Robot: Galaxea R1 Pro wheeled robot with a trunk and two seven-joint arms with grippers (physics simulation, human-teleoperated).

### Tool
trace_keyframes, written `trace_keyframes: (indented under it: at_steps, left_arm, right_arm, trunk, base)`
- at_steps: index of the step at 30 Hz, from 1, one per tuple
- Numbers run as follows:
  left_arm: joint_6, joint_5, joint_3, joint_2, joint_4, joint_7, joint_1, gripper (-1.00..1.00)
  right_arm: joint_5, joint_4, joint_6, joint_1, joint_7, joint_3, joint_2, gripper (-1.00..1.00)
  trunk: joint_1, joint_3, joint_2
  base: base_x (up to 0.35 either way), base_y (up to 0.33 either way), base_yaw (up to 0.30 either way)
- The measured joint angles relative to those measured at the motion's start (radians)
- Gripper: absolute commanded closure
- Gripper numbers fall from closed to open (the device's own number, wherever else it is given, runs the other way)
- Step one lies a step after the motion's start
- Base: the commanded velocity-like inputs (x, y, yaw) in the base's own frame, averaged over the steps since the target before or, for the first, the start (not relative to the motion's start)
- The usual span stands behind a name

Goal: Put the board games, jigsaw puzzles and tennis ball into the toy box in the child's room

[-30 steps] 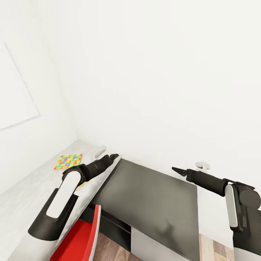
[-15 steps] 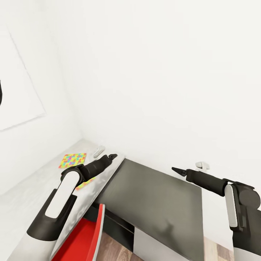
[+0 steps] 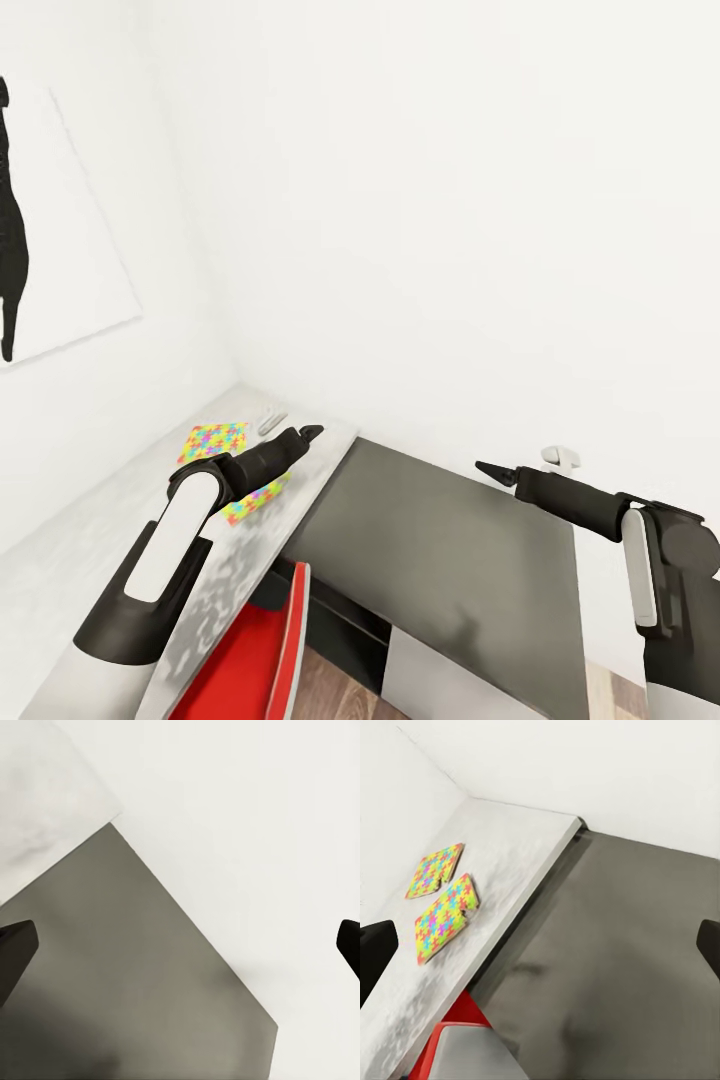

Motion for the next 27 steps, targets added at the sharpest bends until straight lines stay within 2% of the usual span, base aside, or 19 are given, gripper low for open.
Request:
trace_keyframes:
  at_steps: [15,18,20,23,27]
  left_arm:
    - [-0.001,-0.004,0.004,0.001,0.002,0.006,-0.001,-1.00]
    - [-0.002,-0.006,0.018,0.001,0.009,0.008,-0.001,-1.00]
    - [-0.001,-0.009,0.046,0.002,0.022,0.010,-0.004,-1.00]
    - [0.010,-0.012,0.113,0.010,0.050,0.010,-0.010,-1.00]
    - [0.055,-0.011,0.233,0.061,0.115,0.002,-0.033,-1.00]
  right_arm:
    - [-0.004,0.000,0.000,0.000,0.003,0.005,0.000,-1.00]
    - [-0.004,0.000,0.000,-0.001,0.003,0.004,0.001,-1.00]
    - [-0.004,0.000,0.000,-0.001,0.003,0.004,0.000,-1.00]
    - [-0.003,0.000,0.000,-0.003,0.002,0.004,-0.002,-1.00]
    - [-0.002,0.000,0.000,-0.004,0.001,0.004,-0.003,-1.00]
  trunk:
    - [0.000,0.000,0.000]
    - [0.000,0.000,0.000]
    - [0.000,0.000,0.000]
    - [0.000,0.000,0.000]
    - [0.000,0.000,0.000]
  base:
    - [0.000,0.005,0.000]
    - [0.000,0.000,0.000]
    - [0.000,0.000,0.000]
    - [0.000,0.000,0.000]
    - [0.000,0.000,0.000]
